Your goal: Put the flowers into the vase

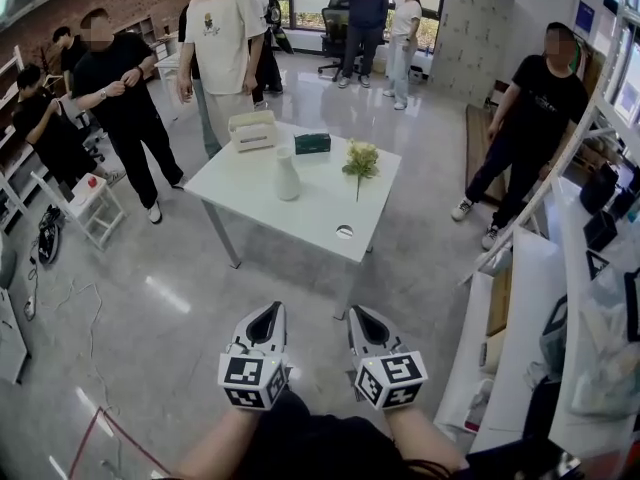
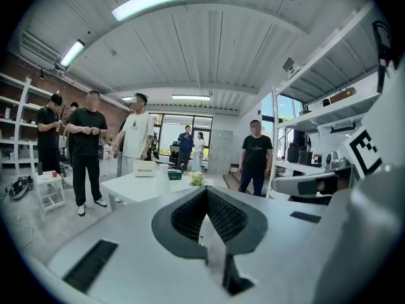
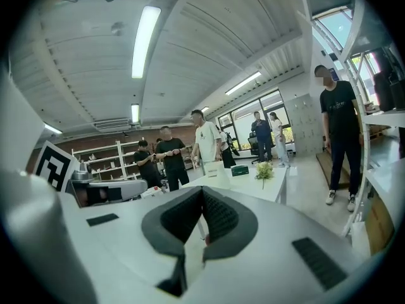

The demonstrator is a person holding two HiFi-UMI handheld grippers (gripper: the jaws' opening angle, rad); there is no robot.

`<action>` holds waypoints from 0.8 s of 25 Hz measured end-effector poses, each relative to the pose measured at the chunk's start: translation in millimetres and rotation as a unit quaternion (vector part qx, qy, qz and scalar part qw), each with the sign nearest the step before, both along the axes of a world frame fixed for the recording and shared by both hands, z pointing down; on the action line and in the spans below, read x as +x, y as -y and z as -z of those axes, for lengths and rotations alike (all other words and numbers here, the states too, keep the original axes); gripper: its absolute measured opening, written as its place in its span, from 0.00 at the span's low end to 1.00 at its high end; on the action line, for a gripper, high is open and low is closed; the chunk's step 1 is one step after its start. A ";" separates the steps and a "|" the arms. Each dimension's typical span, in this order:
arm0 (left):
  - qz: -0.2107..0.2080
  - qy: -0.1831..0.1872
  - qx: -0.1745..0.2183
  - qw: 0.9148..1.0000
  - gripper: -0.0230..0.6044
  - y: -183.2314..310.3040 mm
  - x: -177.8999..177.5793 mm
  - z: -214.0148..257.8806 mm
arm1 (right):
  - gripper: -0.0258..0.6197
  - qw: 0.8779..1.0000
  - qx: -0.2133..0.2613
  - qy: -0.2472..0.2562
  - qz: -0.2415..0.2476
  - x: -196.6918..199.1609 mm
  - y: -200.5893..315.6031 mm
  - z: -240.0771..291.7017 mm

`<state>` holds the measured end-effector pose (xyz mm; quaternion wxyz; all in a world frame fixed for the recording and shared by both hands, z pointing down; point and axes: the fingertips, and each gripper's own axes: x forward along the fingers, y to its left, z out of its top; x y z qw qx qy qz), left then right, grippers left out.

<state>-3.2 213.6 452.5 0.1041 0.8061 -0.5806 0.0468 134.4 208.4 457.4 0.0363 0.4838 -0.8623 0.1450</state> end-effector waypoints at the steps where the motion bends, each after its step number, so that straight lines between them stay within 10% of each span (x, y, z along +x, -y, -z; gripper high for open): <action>1: 0.000 0.000 0.002 1.000 0.04 4.7 1.2 0.1 | 0.04 1.000 0.002 0.000 0.002 0.2 5.3 -0.3; 20: -0.050 0.008 0.013 0.999 0.04 290.2 -50.7 -0.4 | 0.04 0.998 0.053 0.004 -0.039 -63.2 284.1 13.2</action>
